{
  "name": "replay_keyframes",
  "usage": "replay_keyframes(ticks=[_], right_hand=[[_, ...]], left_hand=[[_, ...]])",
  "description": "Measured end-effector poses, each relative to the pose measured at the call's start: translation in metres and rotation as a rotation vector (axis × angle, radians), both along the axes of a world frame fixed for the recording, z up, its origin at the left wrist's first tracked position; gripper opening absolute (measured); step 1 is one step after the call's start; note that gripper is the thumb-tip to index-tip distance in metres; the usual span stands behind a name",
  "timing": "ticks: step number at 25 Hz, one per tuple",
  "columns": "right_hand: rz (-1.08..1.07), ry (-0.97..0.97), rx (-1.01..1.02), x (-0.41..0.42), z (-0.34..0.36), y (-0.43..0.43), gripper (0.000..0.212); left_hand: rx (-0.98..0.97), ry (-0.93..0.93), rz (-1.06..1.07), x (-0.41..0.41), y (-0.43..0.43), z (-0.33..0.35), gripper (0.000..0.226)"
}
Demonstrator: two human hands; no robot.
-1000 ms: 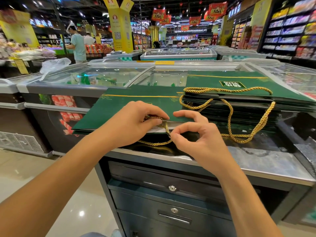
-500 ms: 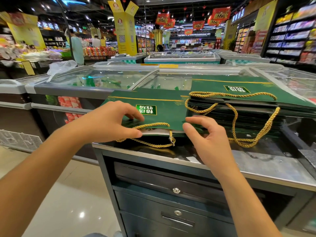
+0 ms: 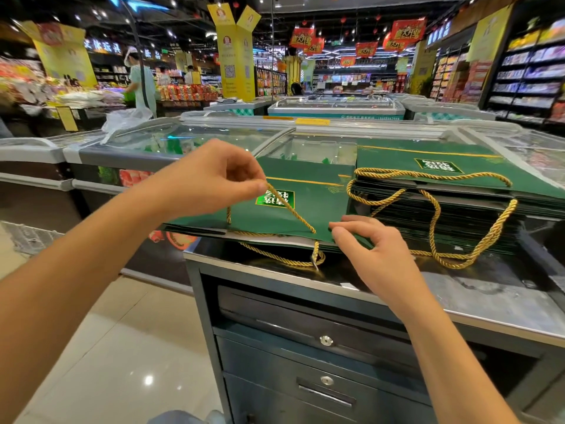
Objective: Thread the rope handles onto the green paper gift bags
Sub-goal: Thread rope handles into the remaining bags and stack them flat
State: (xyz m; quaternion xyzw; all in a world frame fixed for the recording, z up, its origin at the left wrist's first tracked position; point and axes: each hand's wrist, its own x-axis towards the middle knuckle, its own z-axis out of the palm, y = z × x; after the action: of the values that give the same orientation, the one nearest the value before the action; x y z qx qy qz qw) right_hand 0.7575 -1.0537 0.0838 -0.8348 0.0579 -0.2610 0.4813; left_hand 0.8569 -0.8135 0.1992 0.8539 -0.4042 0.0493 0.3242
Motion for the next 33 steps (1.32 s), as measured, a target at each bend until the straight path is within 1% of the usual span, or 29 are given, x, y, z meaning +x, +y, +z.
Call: replay_keyframes(ticks=[2,4,6,9,14,19,26,28,31,33], right_hand=[[0.000,-0.012,0.014,0.000,0.000,0.000,0.014],[0.007,-0.011,0.023,-0.001,-0.001,0.000,0.013],[0.006,-0.012,0.022,-0.001,-0.001,0.000,0.012],[0.005,-0.013,0.021,-0.001,-0.002,0.000,0.013],[0.008,-0.008,0.008,-0.002,0.000,0.001,0.016],[0.013,-0.003,0.001,-0.003,0.000,0.000,0.018],[0.022,-0.017,0.039,-0.003,-0.001,-0.001,0.016],[0.018,-0.014,0.032,-0.003,0.000,-0.002,0.015],[0.021,-0.009,0.023,-0.002,-0.001,-0.002,0.014],[0.023,-0.010,0.029,-0.002,-0.001,-0.002,0.014]], left_hand=[[0.003,0.009,0.013,0.004,-0.003,0.012,0.004],[0.012,0.045,0.010,0.008,-0.005,0.022,0.005],[0.020,0.041,-0.001,0.009,-0.006,0.029,0.006],[-0.008,-0.014,-0.047,0.011,-0.006,0.036,0.007],[-0.025,-0.179,-0.077,0.004,-0.009,0.047,0.008],[-0.098,-0.209,-0.054,0.002,-0.010,0.063,0.013],[-0.054,-0.350,-0.028,0.001,-0.013,0.073,0.013],[-0.033,-0.334,-0.018,0.000,-0.016,0.071,0.014],[-0.047,-0.231,-0.009,-0.001,-0.019,0.068,0.012],[-0.030,-0.278,0.011,0.001,-0.018,0.068,0.012]])
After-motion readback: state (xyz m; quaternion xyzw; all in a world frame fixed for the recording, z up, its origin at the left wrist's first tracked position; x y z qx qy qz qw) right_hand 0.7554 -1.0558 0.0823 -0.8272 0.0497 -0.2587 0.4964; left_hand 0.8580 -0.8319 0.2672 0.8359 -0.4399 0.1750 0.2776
